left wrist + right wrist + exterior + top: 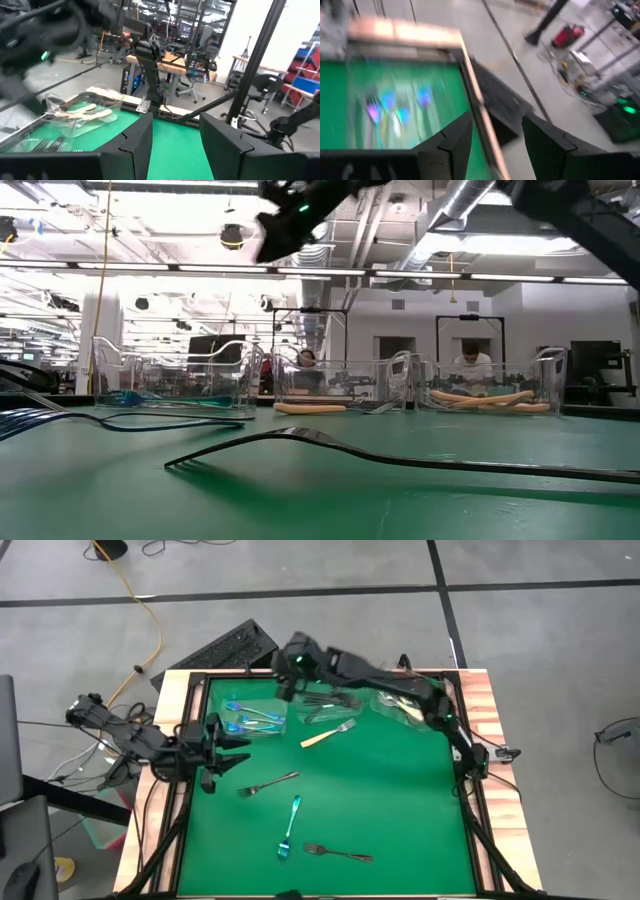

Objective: Sort silverware by color (type)
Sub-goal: Put the yellow fork into the right transparent bin

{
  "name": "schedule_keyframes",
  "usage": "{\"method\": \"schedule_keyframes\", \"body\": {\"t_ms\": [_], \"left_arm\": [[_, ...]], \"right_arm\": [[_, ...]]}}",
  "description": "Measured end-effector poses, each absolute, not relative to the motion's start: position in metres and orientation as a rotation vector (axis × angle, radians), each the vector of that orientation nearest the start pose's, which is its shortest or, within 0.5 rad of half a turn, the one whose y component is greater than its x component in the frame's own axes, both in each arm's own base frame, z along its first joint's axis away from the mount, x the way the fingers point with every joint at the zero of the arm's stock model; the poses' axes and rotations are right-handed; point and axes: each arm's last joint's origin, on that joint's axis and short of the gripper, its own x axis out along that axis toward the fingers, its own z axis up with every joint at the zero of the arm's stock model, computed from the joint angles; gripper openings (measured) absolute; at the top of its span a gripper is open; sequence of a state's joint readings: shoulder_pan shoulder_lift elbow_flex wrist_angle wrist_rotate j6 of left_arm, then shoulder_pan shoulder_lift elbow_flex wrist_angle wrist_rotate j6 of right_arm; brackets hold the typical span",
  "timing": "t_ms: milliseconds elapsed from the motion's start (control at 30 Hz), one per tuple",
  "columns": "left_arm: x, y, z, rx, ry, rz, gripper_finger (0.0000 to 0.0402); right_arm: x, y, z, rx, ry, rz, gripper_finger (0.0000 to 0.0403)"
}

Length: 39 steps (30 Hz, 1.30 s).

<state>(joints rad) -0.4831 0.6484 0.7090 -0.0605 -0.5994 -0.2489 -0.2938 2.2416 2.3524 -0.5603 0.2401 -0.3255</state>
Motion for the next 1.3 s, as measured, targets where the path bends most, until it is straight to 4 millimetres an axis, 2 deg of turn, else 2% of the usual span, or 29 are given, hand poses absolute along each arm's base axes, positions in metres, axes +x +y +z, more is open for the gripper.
{"method": "schedule_keyframes", "body": {"t_ms": [133,333,467,567,700,867,1067,1200,1300], "left_arm": [[0.129,-0.053,0.34,-0.257,-0.025,0.089,0.0145],[0.127,-0.056,0.339,-0.227,-0.013,0.079,0.0145],[0.128,-0.056,0.336,-0.216,0.006,0.083,0.0145],[0.128,-0.056,0.336,-0.214,0.008,0.085,0.0145],[0.128,-0.056,0.336,-0.213,0.01,0.088,0.0145],[0.128,-0.055,0.336,-0.211,0.01,0.111,0.0145],[0.128,-0.055,0.333,-0.214,0.034,0.114,0.0145],[0.127,-0.055,0.331,-0.213,0.049,0.117,0.0145],[0.128,-0.055,0.331,-0.215,0.05,0.117,0.0145]], "right_arm": [[0.439,-0.154,0.391,-0.384,0.685,-0.482,0.0191],[0.364,-0.149,0.451,-0.385,0.731,-0.526,0.0191],[0.317,-0.148,0.477,-0.358,0.766,-0.563,0.0191],[0.286,-0.148,0.488,-0.314,0.809,-0.595,0.0191],[0.248,-0.149,0.492,-0.194,0.889,-0.592,0.0191],[0.218,-0.152,0.489,-0.036,0.984,-0.584,0.0191],[0.206,-0.147,0.487,0.023,0.964,-0.547,0.0191],[0.208,-0.147,0.469,0.079,0.981,-0.505,0.0191],[0.215,-0.143,0.447,0.124,0.947,-0.43,0.0191]]}}
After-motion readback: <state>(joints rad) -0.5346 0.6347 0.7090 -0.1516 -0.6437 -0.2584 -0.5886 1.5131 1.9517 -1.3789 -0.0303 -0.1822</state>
